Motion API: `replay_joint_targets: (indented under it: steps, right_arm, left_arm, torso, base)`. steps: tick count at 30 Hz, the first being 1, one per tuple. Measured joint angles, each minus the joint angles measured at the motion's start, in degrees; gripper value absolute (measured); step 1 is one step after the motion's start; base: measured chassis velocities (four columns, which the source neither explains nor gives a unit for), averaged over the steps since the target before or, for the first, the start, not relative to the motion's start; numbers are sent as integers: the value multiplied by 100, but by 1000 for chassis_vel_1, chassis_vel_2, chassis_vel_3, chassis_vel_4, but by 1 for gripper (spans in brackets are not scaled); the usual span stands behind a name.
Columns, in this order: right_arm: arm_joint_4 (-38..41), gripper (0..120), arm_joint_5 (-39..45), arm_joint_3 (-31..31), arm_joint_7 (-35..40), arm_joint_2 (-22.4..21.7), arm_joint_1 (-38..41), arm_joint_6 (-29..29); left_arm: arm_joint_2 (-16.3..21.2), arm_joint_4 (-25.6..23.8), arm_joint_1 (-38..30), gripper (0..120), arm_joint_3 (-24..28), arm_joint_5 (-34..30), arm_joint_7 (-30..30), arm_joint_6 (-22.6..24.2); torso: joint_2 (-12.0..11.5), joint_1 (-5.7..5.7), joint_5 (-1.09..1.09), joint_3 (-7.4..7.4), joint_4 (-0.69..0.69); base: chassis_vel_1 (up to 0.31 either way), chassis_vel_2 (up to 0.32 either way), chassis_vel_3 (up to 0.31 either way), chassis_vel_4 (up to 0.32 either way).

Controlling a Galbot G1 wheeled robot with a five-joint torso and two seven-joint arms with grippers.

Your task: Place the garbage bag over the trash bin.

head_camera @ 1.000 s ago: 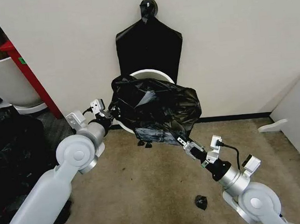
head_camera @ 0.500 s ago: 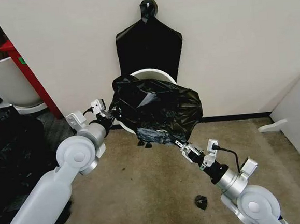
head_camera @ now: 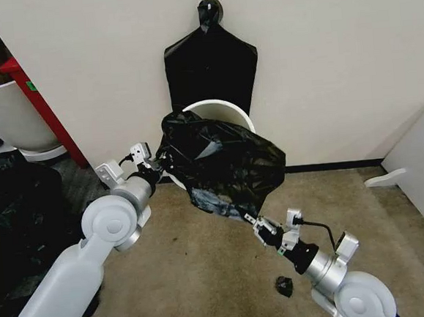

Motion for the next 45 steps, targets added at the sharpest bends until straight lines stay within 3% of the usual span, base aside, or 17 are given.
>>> replay_joint_targets:
  steps: [14,32,39,42,45]
  right_arm:
    - [-727,0,-534,11,466,42,364,52]
    - [-856,0,-602,345,1120,-64,592,188]
    - [-422,23,-905,252,1101,-182,312,98]
    - [-226,37,-1517,243,894,-326,12,193]
    - [-138,43,-1794,266,846,-383,-120,265]
  left_arm:
    - [40,-214,26,2,-30,-275,-207,54]
    - [121,-214,152,2,-107,-371,-176,163]
    - [114,-32,58,1,-76,-163,-102,138]
    - [93,57,-33,1,-34,-120,-104,127]
    - [91,95,-60,1,-13,-79,-105,125]
  torso:
    - [0,0,1,0,0]
    - [0,0,1,0,0]
    - [0,0,0,0,0]
    - [0,0,1,0,0]
    - [0,0,1,0,0]
  base:
    - [0,0,0,0]
    - [0,0,0,0]
    - [0,0,0,0]
    - [0,0,0,0]
    - [0,0,0,0]
